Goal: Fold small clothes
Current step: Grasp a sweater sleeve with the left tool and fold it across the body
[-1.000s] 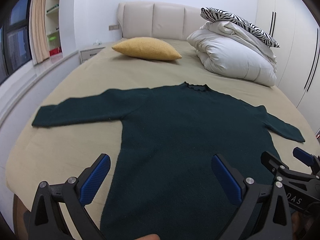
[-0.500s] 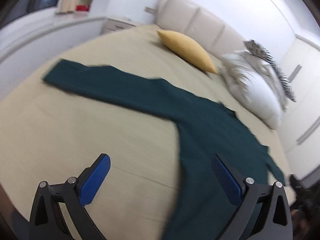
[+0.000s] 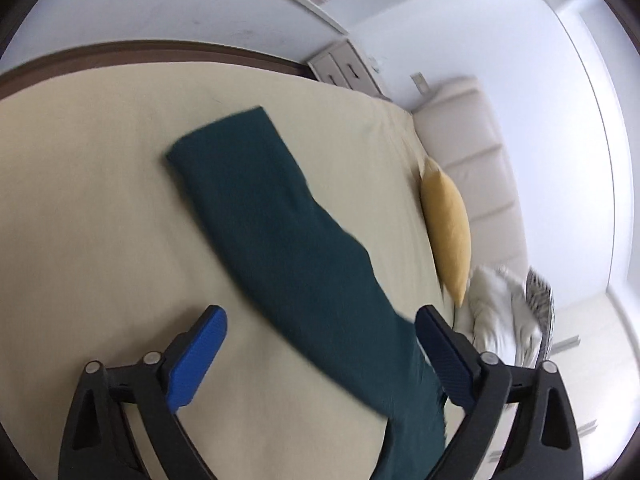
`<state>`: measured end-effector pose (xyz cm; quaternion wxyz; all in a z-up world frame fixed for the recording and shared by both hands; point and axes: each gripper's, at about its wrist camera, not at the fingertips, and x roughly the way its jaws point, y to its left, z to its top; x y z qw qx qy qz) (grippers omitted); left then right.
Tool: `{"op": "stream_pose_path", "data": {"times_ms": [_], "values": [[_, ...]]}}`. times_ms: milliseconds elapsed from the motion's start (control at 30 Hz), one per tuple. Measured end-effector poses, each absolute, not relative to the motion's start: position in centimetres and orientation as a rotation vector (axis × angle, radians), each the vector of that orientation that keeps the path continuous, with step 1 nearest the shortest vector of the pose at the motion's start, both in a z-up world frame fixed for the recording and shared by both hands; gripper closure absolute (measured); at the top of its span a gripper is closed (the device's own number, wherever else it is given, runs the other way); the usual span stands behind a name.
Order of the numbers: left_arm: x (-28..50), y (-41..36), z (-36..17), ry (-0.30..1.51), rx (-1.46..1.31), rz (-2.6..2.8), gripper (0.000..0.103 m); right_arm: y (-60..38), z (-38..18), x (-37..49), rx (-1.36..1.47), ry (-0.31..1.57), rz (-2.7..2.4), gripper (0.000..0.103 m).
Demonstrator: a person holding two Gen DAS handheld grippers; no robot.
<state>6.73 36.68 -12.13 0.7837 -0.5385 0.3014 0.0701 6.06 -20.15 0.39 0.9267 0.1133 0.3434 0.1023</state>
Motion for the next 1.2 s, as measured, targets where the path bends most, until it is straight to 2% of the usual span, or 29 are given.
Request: {"op": "stream_pose_path", "data": {"times_ms": [100, 200, 267, 300, 333, 367, 433, 533, 633, 700, 800, 933, 967, 1033, 1067, 1100, 1133, 1200], "values": [[7.2, 39.0, -14.1, 0.617, -1.266, 0.194, 0.023, -20.2, -0.8, 7.3, 0.263, 0.729, 0.205, 0.027], [7.8, 41.0, -15.1, 0.576, -1.334, 0.236, 0.044, -20.1, -2.0, 8.3, 0.276, 0.753, 0.196, 0.030], [7.9, 42.0, -15.4, 0.575, -1.352, 0.261, 0.070, -19.9, -2.7, 8.9, 0.274, 0.766, 0.192, 0.032], [7.9, 42.3, -15.2, 0.584, -1.343, 0.277, 0.077, -19.8, -3.0, 9.0, 0.274, 0.770, 0.194, 0.035], [7.9, 42.6, -15.2, 0.593, -1.330, 0.287, 0.092, -19.8, -3.3, 9.1, 0.275, 0.776, 0.198, 0.038], [7.8, 42.4, -14.5, 0.610, -1.292, 0.300, 0.096, -19.8, -3.6, 9.3, 0.275, 0.780, 0.201, 0.039], [8.2, 41.1, -12.6, 0.613, -1.191, 0.279, 0.096, -20.1, -4.1, 9.3, 0.285, 0.782, 0.202, 0.044], [9.7, 35.8, -7.9, 0.629, -0.949, 0.192, 0.096, -21.2, -4.7, 9.3, 0.320, 0.782, 0.190, 0.045], [12.2, 26.3, -3.2, 0.666, -0.624, 0.041, 0.095, -22.9, -5.1, 8.8, 0.359, 0.780, 0.176, 0.045], [12.8, 19.1, -2.0, 0.686, -0.428, -0.053, 0.095, -24.2, -5.4, 8.5, 0.394, 0.779, 0.164, 0.045], [12.8, 7.8, -2.9, 0.710, -0.148, -0.162, 0.095, -26.6, -5.8, 8.3, 0.451, 0.778, 0.141, 0.045], [13.3, -2.7, -8.7, 0.818, 0.124, -0.209, 0.089, -30.0, -7.0, 8.3, 0.504, 0.813, 0.119, 0.045], [13.9, -3.1, -10.2, 0.861, 0.148, -0.217, 0.082, -30.7, -7.4, 8.5, 0.516, 0.826, 0.117, 0.045], [13.5, -4.4, -11.0, 0.854, 0.207, -0.199, 0.076, -32.0, -8.3, 9.1, 0.548, 0.850, 0.133, 0.043], [12.7, -4.5, -10.8, 0.840, 0.218, -0.205, 0.054, -32.4, -8.6, 9.6, 0.561, 0.862, 0.144, 0.043], [12.5, -4.3, -10.4, 0.846, 0.207, -0.218, 0.040, -32.6, -9.0, 10.3, 0.570, 0.873, 0.159, 0.043], [12.1, -3.7, -9.9, 0.842, 0.185, -0.231, 0.019, -32.7, -9.2, 10.8, 0.578, 0.880, 0.178, 0.043], [11.8, -3.4, -8.9, 0.807, 0.153, -0.239, 0.013, -32.2, -9.8, 12.5, 0.608, 0.900, 0.240, 0.043]]}}
